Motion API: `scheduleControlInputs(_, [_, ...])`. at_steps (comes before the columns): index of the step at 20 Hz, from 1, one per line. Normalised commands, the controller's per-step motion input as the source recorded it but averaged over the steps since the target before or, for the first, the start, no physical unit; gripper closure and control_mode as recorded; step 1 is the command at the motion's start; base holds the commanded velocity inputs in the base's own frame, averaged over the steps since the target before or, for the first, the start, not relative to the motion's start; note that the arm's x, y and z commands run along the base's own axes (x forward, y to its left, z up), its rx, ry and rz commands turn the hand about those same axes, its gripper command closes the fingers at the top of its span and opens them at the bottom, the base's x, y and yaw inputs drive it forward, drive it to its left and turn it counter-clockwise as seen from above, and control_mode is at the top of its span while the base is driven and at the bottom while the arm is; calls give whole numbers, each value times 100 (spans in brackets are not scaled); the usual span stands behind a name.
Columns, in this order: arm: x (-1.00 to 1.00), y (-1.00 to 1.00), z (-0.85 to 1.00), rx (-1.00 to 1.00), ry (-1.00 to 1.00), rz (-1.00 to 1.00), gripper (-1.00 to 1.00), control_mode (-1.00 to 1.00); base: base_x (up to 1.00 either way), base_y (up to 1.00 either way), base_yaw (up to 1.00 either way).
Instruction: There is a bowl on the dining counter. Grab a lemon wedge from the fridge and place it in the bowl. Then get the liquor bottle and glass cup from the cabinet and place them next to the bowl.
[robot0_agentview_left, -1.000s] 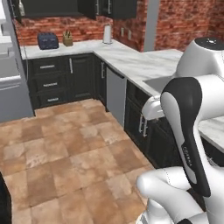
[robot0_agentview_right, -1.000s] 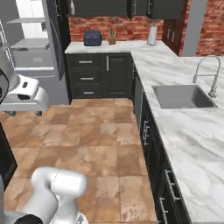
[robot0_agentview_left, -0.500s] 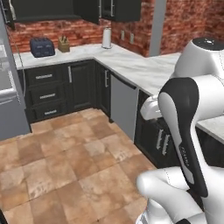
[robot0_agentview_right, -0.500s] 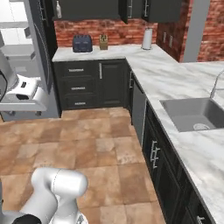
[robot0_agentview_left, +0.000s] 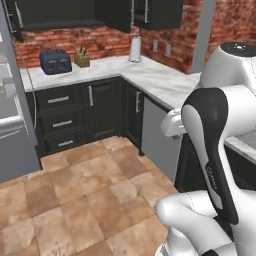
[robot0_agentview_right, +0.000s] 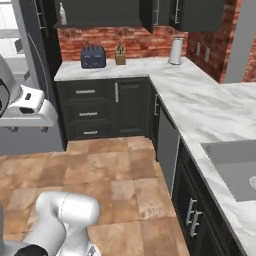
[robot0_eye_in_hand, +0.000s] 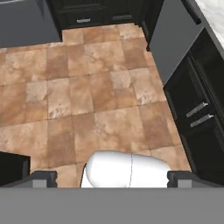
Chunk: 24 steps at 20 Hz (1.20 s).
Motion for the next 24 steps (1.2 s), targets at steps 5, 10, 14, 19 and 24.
scheduleControlInputs(5, [0, 0, 0, 0, 0, 0, -100, 100, 100, 28, 2])
scheduleControlInputs(10, [0, 0, 0, 0, 0, 0, -100, 100, 100, 21, 6])
scheduleControlInputs(14, [0, 0, 0, 0, 0, 0, -100, 100, 100, 10, 8])
scheduleControlInputs(19, [0, 0, 0, 0, 0, 0, -100, 100, 100, 1, 13])
scheduleControlInputs(24, [0, 0, 0, 0, 0, 0, -100, 100, 100, 0, 16])
